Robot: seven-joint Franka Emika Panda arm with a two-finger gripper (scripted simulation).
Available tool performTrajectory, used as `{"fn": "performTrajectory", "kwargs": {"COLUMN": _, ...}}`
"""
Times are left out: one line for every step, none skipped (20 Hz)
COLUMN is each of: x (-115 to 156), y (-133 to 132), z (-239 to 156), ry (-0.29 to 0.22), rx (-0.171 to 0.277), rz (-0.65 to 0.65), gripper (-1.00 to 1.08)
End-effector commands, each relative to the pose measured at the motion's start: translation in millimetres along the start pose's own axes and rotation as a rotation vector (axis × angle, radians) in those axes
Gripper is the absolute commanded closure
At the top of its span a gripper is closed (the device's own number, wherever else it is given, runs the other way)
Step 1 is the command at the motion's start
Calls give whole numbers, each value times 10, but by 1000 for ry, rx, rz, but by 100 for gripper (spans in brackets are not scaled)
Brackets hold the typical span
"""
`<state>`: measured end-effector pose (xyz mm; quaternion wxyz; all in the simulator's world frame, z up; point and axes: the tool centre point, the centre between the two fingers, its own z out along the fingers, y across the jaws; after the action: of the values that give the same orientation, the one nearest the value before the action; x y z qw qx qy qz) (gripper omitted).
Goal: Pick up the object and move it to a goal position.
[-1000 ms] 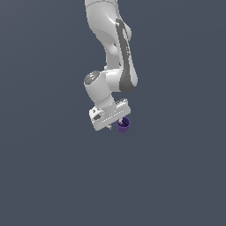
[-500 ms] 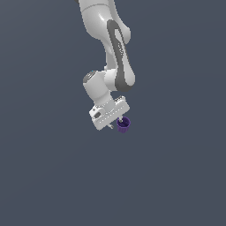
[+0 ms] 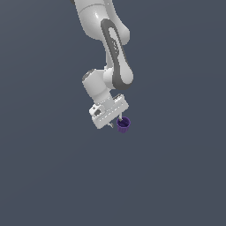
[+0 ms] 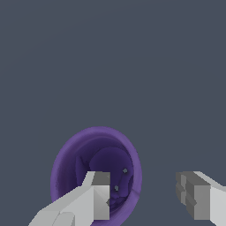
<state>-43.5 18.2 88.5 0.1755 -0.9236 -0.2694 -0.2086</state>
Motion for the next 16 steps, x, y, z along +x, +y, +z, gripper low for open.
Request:
{"fn": "performTrajectory", "kwargs": {"x": 1, "y": -7, "z": -9, "ry": 10, "rx": -1, "rz": -10, "gripper": -20}}
{"fn": "performTrajectory", "kwargs": {"x": 1, "y": -8, "z": -12, "ry": 12, "rx": -1, "rz": -12, "gripper": -20}}
{"fn": "performTrajectory", "kwargs": {"x": 1, "y": -9, "z": -14, "ry": 14, "rx": -2, "rz": -13, "gripper": -20}}
{"fn": "performTrajectory", "kwargs": {"x": 1, "y": -10, "z": -15, "ry": 15, "rx": -2, "rz": -14, "gripper": -20}}
{"fn": "performTrajectory", "kwargs": {"x": 0, "y": -8, "z": -14, "ry": 15, "rx": -2, "rz": -14, "gripper": -20}}
{"fn": "performTrajectory", "kwargs": {"x": -1, "y": -7, "z": -13, "ry": 13, "rx": -2, "rz": -12, "gripper": -20}}
{"fn": "performTrajectory", "kwargs": {"x": -1, "y": -7, "z": -11, "ry": 13, "rx": -2, "rz": -12, "gripper": -20}}
{"fn": "performTrajectory", "kwargs": {"x": -1, "y": -6, "z": -3, "ry": 13, "rx": -2, "rz": -12, "gripper": -20}}
{"fn": "performTrajectory", "kwargs": {"x": -2, "y": -6, "z": 11, "ry": 13, "rx": -2, "rz": -12, "gripper": -20}}
{"fn": "performTrajectory", "kwargs": {"x": -3, "y": -6, "z": 30, "ry": 13, "rx": -2, "rz": -12, "gripper": -20}}
{"fn": "performTrajectory", "kwargs": {"x": -4, "y": -5, "z": 54, "ry": 13, "rx": -2, "rz": -12, "gripper": -20}}
{"fn": "performTrajectory", "kwargs": {"x": -4, "y": -9, "z": 84, "ry": 13, "rx": -2, "rz": -13, "gripper": -20}}
{"fn": "performTrajectory", "kwargs": {"x": -6, "y": -8, "z": 120, "ry": 13, "rx": -2, "rz": -13, "gripper": -20}}
{"fn": "performTrajectory", "kwargs": {"x": -6, "y": -11, "z": 159, "ry": 12, "rx": -2, "rz": -14, "gripper": -20}}
{"fn": "performTrajectory", "kwargs": {"x": -8, "y": -10, "z": 194, "ry": 12, "rx": -2, "rz": -14, "gripper": -20}}
{"fn": "performTrajectory", "kwargs": {"x": -9, "y": -10, "z": 224, "ry": 12, "rx": -2, "rz": -14, "gripper": -20}}
